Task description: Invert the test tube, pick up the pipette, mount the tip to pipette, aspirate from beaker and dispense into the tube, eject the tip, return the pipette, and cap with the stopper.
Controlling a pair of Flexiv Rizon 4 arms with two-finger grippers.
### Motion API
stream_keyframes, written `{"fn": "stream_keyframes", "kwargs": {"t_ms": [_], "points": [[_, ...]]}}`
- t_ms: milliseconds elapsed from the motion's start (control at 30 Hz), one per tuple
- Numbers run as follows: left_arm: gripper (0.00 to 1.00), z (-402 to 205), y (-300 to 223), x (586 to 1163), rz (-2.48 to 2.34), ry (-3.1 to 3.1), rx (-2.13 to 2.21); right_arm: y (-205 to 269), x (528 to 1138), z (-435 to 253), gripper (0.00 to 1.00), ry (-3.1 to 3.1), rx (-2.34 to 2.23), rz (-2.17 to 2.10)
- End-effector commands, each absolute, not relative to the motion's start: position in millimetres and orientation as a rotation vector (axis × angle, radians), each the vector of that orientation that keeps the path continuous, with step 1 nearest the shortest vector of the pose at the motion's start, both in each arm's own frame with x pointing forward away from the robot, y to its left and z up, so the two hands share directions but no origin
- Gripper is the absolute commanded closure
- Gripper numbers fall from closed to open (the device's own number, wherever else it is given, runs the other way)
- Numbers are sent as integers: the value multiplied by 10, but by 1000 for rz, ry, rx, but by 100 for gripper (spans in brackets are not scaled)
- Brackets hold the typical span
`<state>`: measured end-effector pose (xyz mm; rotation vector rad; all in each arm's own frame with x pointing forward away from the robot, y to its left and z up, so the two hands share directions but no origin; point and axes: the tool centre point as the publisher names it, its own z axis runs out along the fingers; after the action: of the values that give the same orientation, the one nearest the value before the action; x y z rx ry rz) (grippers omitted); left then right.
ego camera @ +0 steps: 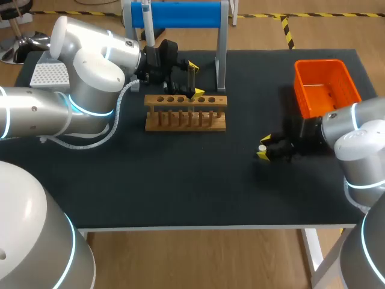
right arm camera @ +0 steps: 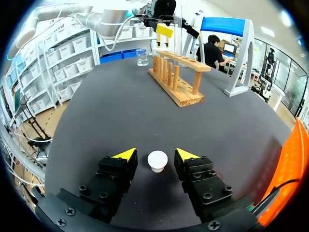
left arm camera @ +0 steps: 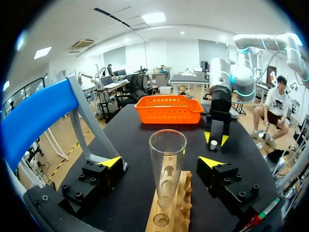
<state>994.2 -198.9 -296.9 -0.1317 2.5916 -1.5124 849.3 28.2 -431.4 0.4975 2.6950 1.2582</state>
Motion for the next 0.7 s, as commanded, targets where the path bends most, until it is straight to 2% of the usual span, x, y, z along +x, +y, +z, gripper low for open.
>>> {"fn": "stream_keyframes", "kwargs": {"t_ms": [33, 700], "points": [[0, -2979, -1985, 9936, -1515, 2586, -130, 295, 8489, -4321, 51, 2695, 499, 1253], [0, -2979, -1985, 9936, -1515, 2586, -130, 299, 8490, -4328, 53, 2697, 512, 1244]]}}
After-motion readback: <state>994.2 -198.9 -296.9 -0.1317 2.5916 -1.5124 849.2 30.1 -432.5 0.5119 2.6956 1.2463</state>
